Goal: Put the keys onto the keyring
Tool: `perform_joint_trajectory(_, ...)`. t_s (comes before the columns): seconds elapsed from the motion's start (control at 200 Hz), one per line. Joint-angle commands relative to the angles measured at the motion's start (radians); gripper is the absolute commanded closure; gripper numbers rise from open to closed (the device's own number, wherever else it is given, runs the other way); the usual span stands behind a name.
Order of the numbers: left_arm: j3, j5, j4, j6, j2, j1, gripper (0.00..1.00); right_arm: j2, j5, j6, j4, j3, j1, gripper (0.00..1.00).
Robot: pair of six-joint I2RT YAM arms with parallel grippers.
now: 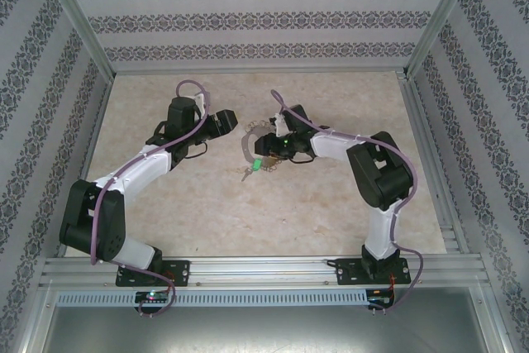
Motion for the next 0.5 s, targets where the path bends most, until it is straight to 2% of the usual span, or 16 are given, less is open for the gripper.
perform_joint_trajectory(0.0,0.006,-0.011,0.012,0.027,-0.002,-0.01,0.27,0.038,-0.114,-0.023,0.079,0.037,0.008,0.52)
perform_joint_trajectory(0.23,0.008,-0.018,0.012,0.03,0.0,-0.01,0.27,0.053,-0.267,-0.058,0.078,0.024,0.038,0.55)
perform_joint_trajectory(0.495,0.017,-0.021,0.015,0.032,-0.004,-0.009,0.27,-0.068,-0.367,-0.121,0.026,-0.137,0.078,0.65)
